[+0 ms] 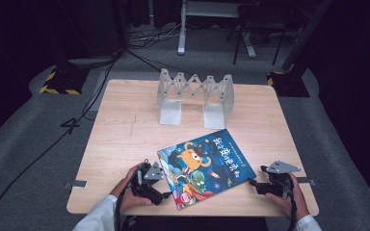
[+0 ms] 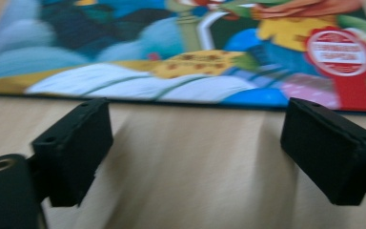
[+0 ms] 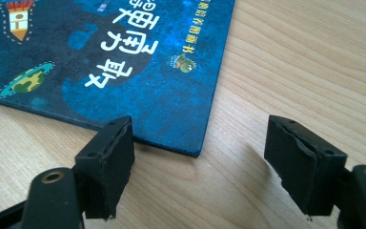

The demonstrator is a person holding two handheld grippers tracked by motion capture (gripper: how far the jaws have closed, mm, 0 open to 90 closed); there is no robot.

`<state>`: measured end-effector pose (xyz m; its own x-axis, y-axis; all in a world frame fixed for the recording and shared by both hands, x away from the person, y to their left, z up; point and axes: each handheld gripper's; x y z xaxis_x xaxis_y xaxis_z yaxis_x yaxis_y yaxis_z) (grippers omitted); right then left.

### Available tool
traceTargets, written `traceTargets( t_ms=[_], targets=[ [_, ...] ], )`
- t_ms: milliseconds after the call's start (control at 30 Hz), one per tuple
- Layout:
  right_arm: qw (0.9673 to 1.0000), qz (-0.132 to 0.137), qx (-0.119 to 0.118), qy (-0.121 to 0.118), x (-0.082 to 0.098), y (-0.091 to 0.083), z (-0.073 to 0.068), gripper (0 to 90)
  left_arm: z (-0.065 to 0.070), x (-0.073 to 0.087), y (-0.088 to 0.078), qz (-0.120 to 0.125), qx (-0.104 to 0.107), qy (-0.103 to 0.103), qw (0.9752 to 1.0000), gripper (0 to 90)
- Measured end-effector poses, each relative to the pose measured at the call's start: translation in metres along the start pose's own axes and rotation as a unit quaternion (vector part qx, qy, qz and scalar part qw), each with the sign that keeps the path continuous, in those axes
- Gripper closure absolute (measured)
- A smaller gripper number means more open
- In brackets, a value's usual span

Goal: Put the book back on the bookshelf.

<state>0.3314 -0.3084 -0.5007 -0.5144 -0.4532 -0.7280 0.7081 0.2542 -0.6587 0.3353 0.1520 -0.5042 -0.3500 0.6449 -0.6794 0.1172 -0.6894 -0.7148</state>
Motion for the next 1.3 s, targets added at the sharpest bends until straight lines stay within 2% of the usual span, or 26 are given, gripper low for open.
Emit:
traceTargets(
  t_ms=[67,200,467,533,567,600,633,700,733,767,867,933,1000,1100,1167,1233,1300],
  targets=[
    [1.0000,0.000,0.003,0.002,0.001,0.000,0.001,26.0,-0.009,0.002,-0.004,0.007,-0.014,-0.021,0.9996,12.0],
    [0.9999,-0.002,0.007,0.009,0.002,-0.001,0.003,25.9,-0.030,0.005,-0.011,0.016,-0.035,-0.041,0.9984,14.9],
    [0.9998,-0.003,0.017,0.013,0.003,-0.001,0.005,25.6,-0.050,-0.003,-0.011,0.012,-0.032,-0.040,0.9986,16.5],
    [0.9997,-0.004,0.021,0.015,0.003,-0.002,0.006,25.6,-0.053,-0.005,-0.012,0.019,-0.035,-0.027,0.9988,20.8],
    [0.9996,-0.003,0.021,0.015,0.003,-0.002,0.006,25.6,-0.054,-0.006,-0.011,0.022,-0.033,-0.027,0.9988,21.9],
    [0.9996,-0.003,0.022,0.020,0.004,-0.002,0.007,25.7,-0.058,-0.009,-0.011,0.027,-0.019,-0.033,0.9989,20.3],
    [0.9996,-0.003,0.022,0.020,0.004,-0.002,0.007,25.7,-0.058,-0.009,-0.011,0.027,-0.019,-0.033,0.9989,19.2],
    [0.9996,-0.001,0.021,0.020,0.005,-0.002,0.008,25.8,-0.059,-0.015,-0.013,0.055,-0.013,-0.029,0.9980,19.3],
    [0.9995,-0.001,0.021,0.022,0.005,-0.002,0.008,25.8,-0.059,-0.018,-0.013,0.064,-0.023,-0.024,0.9974,19.3],
    [0.9995,-0.001,0.021,0.022,0.005,-0.002,0.008,25.8,-0.059,-0.021,-0.012,0.058,-0.027,-0.023,0.9977,19.1],
    [0.9995,-0.001,0.024,0.019,0.005,-0.002,0.007,26.4,-0.065,-0.029,-0.006,0.048,-0.023,-0.028,0.9982,18.1],
    [0.9995,0.001,0.026,0.018,0.005,-0.003,0.006,26.7,-0.069,-0.032,-0.002,0.055,-0.037,-0.034,0.9972,18.1],
    [0.9995,0.000,0.026,0.018,0.005,-0.003,0.006,26.7,-0.075,-0.036,0.001,0.049,-0.030,-0.046,0.9973,17.8],
    [0.9995,-0.001,0.024,0.019,0.005,-0.003,0.007,26.6,-0.079,-0.040,0.007,0.030,-0.034,-0.043,0.9981,17.2],
    [0.9995,-0.002,0.024,0.019,0.005,-0.002,0.007,26.0,-0.081,-0.042,0.012,0.029,-0.029,-0.044,0.9982,15.6],
    [0.9995,-0.002,0.025,0.019,0.005,-0.002,0.007,26.1,-0.084,-0.043,0.015,0.032,-0.015,-0.052,0.9980,16.1],
    [0.9996,-0.003,0.024,0.017,0.004,-0.003,0.007,26.2,-0.084,-0.044,0.016,0.032,0.006,-0.051,0.9982,17.9]
  ],
)
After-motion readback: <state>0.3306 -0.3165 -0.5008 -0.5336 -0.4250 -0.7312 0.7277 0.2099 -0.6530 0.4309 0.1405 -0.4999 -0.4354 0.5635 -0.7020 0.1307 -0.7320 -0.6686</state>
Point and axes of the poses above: each handheld gripper's, and its own axes: y roughly forward along the jaws, x roughly out of its underside, z roughly to its right, and after that the axes turned 12 degrees about x, right-handed
